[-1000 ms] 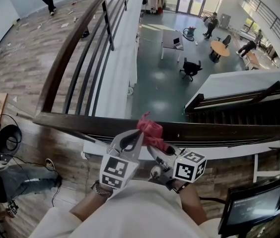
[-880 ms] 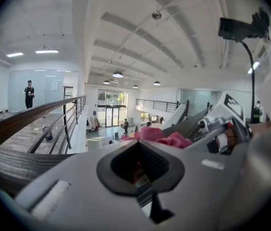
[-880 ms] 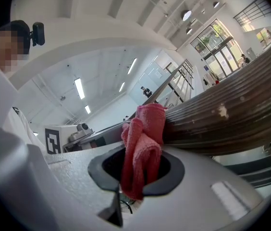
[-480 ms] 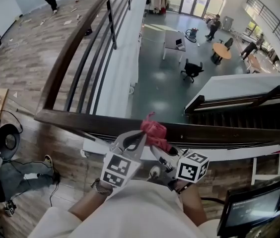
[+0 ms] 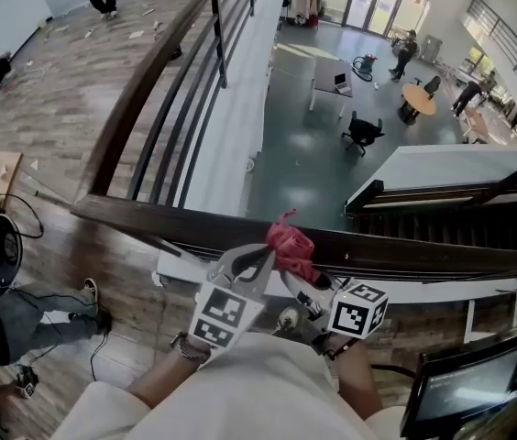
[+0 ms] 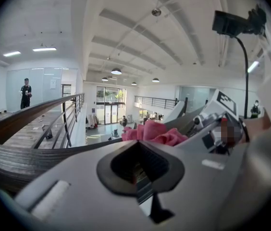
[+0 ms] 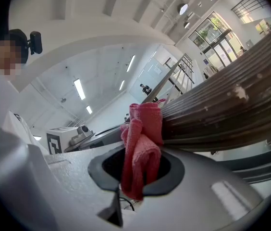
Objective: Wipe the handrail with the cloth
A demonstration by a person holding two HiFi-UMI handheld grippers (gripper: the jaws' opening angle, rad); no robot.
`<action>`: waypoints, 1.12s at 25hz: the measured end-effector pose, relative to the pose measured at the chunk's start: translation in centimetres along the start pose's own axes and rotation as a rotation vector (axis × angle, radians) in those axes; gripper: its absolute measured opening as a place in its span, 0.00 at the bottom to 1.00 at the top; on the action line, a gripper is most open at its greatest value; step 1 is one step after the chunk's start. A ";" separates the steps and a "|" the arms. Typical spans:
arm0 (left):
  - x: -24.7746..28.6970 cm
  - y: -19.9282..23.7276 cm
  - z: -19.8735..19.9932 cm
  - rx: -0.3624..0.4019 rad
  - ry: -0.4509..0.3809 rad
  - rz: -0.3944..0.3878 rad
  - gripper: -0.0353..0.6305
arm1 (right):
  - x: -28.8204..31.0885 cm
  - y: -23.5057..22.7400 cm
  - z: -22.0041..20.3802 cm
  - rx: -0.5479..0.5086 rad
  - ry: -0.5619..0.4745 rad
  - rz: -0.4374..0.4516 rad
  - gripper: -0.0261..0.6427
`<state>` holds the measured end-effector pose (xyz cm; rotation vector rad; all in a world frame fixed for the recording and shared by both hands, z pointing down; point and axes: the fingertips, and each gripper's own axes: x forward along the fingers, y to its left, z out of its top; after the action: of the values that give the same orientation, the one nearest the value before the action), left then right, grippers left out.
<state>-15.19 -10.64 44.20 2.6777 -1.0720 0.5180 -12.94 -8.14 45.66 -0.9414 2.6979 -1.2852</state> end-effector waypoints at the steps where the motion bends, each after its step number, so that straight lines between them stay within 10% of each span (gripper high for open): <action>1: -0.1 -0.1 0.0 -0.002 0.001 0.003 0.06 | 0.0 0.1 -0.1 0.003 0.002 0.003 0.13; 28: -3.9 4.9 -1.5 -0.090 -0.016 0.125 0.06 | 5.3 3.0 -1.0 -0.010 0.087 0.095 0.13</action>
<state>-21.63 -11.23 44.28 2.5539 -1.2431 0.4590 -19.03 -8.76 45.48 -0.7655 2.7782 -1.3268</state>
